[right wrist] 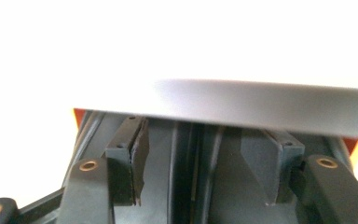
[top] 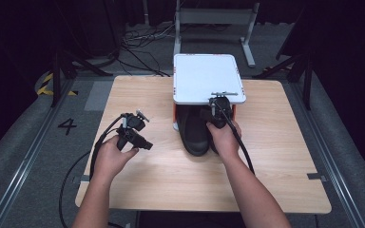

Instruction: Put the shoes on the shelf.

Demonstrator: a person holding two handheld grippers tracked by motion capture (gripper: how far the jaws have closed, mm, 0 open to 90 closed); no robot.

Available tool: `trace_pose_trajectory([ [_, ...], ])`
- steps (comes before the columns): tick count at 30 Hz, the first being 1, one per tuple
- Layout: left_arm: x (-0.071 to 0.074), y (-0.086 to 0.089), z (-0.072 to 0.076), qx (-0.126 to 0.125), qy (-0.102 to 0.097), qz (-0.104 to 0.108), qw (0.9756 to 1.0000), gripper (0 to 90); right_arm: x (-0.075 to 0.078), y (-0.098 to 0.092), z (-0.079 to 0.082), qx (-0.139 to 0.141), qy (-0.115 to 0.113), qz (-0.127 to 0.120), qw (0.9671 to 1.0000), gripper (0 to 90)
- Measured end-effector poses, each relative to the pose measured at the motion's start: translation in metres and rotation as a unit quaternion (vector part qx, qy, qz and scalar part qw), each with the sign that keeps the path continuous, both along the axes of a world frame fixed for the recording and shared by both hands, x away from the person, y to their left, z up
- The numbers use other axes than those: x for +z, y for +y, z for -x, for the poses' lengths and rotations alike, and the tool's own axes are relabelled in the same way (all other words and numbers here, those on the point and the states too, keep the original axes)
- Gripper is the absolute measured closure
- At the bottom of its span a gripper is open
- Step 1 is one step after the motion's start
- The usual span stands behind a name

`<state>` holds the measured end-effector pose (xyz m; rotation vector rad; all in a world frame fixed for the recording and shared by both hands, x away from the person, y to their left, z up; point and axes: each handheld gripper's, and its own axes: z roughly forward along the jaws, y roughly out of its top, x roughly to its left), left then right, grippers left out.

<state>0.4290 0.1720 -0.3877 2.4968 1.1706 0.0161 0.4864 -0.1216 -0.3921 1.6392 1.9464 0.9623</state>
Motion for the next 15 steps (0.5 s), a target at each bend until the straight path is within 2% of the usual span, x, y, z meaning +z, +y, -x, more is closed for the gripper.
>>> trace_pose_trajectory([
  [7, -0.001, -0.012, -0.001, -0.014, 0.002, -0.002, 0.9999, 50.2, 0.017, -0.02, 0.024, 0.034, -0.006, -0.002, 0.9994, 44.0],
  [11, -0.001, -0.02, -0.001, -0.02, 0.003, -0.002, 0.9998, 50.2, 0.023, -0.033, 0.039, 0.051, 0.001, 0.004, 0.9987, 45.1],
  [15, 0.002, -0.035, 0.001, -0.039, 0.004, 0.0, 0.9992, 50.4, 0.025, -0.048, 0.057, 0.063, 0.01, 0.005, 0.998, 50.7],
])
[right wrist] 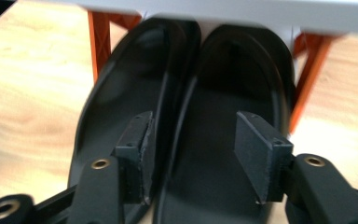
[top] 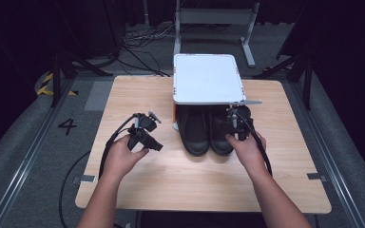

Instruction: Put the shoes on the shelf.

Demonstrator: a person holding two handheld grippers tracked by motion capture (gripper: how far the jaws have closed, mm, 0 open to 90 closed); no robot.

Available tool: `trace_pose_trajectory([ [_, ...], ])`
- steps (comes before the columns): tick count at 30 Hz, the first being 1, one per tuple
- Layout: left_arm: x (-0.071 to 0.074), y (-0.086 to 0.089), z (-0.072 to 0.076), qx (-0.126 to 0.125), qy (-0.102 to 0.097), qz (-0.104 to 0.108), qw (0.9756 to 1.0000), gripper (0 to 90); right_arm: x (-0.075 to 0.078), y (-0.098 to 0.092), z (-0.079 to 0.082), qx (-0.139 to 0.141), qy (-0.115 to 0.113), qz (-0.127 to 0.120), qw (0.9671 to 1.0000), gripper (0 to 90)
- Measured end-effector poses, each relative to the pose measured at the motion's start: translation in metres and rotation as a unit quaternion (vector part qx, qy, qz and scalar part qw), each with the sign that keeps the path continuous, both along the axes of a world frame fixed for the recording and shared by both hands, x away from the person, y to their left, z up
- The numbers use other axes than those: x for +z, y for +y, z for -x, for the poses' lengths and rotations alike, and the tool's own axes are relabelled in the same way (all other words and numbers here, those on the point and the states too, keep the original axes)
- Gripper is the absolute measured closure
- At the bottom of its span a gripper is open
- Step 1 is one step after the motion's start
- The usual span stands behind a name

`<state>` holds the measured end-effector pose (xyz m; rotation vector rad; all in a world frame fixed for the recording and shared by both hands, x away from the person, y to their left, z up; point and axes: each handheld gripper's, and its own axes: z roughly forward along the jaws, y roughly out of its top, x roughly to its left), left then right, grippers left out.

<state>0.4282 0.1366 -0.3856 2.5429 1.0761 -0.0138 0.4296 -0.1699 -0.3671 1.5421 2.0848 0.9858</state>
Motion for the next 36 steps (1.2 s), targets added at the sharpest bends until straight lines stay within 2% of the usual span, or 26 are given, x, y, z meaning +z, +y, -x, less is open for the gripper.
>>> trace_pose_trajectory([
  [4, 0.002, -0.019, 0.005, -0.02, -0.003, -0.008, 0.9998, 50.4, -0.001, -0.009, 0.011, 0.011, 0.009, 0.006, 0.9999, 52.0],
  [7, 0.004, -0.03, 0.009, -0.036, -0.005, -0.014, 0.9992, 50.2, -0.007, -0.016, 0.02, 0.035, 0.033, 0.028, 0.9984, 52.1],
  [9, 0.004, -0.036, 0.011, -0.042, -0.003, -0.016, 0.999, 50.2, -0.01, -0.022, 0.024, 0.051, 0.045, 0.032, 0.9972, 53.3],
  [12, 0.002, -0.045, 0.013, -0.052, 0.0, -0.016, 0.9985, 50.3, -0.013, -0.031, 0.029, 0.056, 0.066, 0.03, 0.9958, 54.7],
  [16, -0.003, -0.058, 0.017, -0.07, 0.009, -0.021, 0.9973, 51.8, -0.018, -0.04, 0.036, 0.064, 0.072, 0.033, 0.9948, 57.1],
  [18, -0.005, -0.065, 0.019, -0.079, 0.01, -0.025, 0.9965, 53.3, -0.023, -0.044, 0.039, 0.068, 0.072, 0.045, 0.9941, 58.7],
  [21, -0.009, -0.073, 0.021, -0.088, 0.018, -0.022, 0.9957, 56.0, -0.03, -0.049, 0.042, 0.074, 0.078, 0.044, 0.9933, 61.6],
  [26, -0.016, -0.083, 0.022, -0.089, 0.032, -0.02, 0.9954, 58.7, -0.041, -0.052, 0.045, 0.081, 0.094, 0.055, 0.9908, 63.1],
  [31, -0.024, -0.094, 0.023, -0.084, 0.032, -0.022, 0.9957, 64.2, -0.052, -0.05, 0.045, 0.084, 0.121, 0.066, 0.9868, 68.5],
  [34, -0.031, -0.101, 0.023, -0.078, 0.035, -0.019, 0.9961, 71.5, -0.054, -0.045, 0.046, 0.089, 0.132, 0.075, 0.9844, 72.3],
  [36, -0.037, -0.107, 0.023, -0.074, 0.036, -0.028, 0.9962, 76.6, -0.056, -0.041, 0.046, 0.093, 0.137, 0.079, 0.9829, 73.6],
])
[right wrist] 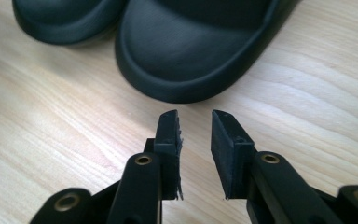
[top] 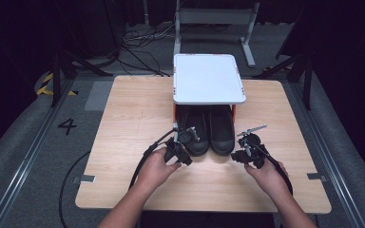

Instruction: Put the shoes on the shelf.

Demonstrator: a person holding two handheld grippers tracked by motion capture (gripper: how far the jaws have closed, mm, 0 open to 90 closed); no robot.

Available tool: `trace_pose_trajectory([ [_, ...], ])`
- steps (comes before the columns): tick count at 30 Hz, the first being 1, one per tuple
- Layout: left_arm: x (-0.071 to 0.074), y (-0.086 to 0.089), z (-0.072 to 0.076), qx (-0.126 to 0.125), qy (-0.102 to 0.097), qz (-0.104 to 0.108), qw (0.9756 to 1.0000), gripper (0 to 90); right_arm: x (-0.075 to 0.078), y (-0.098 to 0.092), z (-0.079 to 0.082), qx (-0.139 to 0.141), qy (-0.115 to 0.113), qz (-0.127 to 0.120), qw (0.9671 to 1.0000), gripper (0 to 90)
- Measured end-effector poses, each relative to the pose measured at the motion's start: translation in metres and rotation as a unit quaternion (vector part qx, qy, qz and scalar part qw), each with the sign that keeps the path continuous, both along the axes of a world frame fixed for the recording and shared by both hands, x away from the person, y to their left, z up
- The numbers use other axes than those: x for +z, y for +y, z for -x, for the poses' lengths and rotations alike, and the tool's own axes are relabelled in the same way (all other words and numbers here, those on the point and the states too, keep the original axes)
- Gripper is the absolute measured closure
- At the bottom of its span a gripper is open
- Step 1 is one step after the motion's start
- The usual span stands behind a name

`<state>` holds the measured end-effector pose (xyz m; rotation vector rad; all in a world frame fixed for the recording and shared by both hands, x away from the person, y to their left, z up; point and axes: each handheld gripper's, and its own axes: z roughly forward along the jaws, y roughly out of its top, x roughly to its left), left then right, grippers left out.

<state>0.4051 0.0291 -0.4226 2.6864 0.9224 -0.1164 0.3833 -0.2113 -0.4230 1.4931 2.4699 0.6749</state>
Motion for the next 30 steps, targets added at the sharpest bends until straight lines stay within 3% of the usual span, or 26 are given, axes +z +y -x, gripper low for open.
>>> trace_pose_trajectory([
  [5, -0.012, -0.011, -0.001, 0.009, 0.018, -0.001, 0.9998, 84.3, -0.008, 0.008, -0.001, 0.009, 0.018, 0.015, 0.9997, 76.9],
  [9, -0.017, -0.02, -0.003, 0.02, 0.035, 0.005, 0.9992, 87.5, -0.01, 0.014, -0.005, 0.009, 0.035, 0.007, 0.9993, 78.2],
  [15, -0.022, -0.033, -0.005, 0.019, 0.036, 0.006, 0.9992, 88.8, -0.011, 0.022, -0.009, 0.013, 0.053, 0.004, 0.9985, 78.5],
  [18, -0.022, -0.036, -0.007, 0.018, 0.031, 0.008, 0.9993, 88.8, -0.01, 0.024, -0.01, 0.02, 0.056, 0.0, 0.9983, 78.3],
  [20, -0.02, -0.037, -0.009, 0.023, 0.011, -0.009, 0.9996, 88.9, -0.012, 0.027, -0.014, 0.018, 0.06, 0.008, 0.998, 79.8],
  [24, -0.019, -0.034, -0.014, 0.034, 0.003, -0.015, 0.9993, 89.3, -0.013, 0.029, -0.021, 0.015, 0.062, 0.013, 0.9979, 80.5],
  [26, -0.018, -0.032, -0.018, 0.038, -0.012, -0.023, 0.999, 89.3, -0.012, 0.03, -0.025, 0.015, 0.064, 0.013, 0.9977, 80.5],
  [30, -0.013, -0.025, -0.026, 0.056, -0.018, -0.01, 0.9982, 89.3, -0.012, 0.035, -0.034, 0.018, 0.069, 0.011, 0.9974, 80.5],
])
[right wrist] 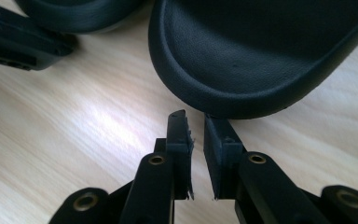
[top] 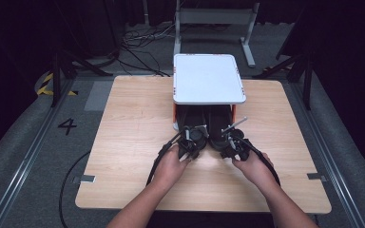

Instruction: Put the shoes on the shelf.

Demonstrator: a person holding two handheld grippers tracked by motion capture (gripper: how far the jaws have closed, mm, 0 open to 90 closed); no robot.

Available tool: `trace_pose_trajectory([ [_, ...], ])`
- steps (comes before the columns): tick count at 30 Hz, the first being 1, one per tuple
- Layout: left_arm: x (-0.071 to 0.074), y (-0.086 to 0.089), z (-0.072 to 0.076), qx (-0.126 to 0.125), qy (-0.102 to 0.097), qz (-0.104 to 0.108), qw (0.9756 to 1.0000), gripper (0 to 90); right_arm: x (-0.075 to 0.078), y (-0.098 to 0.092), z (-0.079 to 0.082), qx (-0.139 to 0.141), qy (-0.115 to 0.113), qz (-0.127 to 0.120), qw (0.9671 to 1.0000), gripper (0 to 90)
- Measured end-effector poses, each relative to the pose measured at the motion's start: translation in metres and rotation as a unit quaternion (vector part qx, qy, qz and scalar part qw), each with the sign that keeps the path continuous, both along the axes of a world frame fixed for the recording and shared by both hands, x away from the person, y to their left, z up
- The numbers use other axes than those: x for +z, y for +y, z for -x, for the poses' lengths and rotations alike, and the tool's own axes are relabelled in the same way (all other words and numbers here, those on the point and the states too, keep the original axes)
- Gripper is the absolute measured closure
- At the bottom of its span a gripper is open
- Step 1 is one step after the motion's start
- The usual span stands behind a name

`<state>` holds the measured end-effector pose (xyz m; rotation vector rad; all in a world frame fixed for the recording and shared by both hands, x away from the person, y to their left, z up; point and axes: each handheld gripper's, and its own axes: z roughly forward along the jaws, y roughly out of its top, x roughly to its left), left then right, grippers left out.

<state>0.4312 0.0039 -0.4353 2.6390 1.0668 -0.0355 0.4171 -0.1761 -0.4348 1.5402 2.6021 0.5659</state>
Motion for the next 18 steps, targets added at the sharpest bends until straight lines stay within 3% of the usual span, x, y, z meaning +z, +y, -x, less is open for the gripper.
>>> trace_pose_trajectory([
  [10, 0.002, 0.006, -0.021, 0.021, 0.002, 0.007, 0.9997, 89.4, 0.002, 0.009, -0.026, -0.016, 0.022, 0.001, 0.9996, 85.1],
  [11, 0.002, 0.007, -0.023, 0.015, 0.001, 0.006, 0.9999, 89.4, 0.001, 0.008, -0.028, -0.018, 0.021, 0.0, 0.9996, 85.5],
  [13, 0.002, 0.006, -0.026, 0.023, -0.005, 0.008, 0.9997, 89.5, 0.0, 0.006, -0.033, -0.026, 0.027, -0.009, 0.9993, 85.9],
  [18, 0.007, 0.005, -0.035, 0.044, -0.029, 0.0, 0.9986, 89.4, -0.001, 0.007, -0.047, -0.04, 0.024, -0.003, 0.9989, 86.0],
])
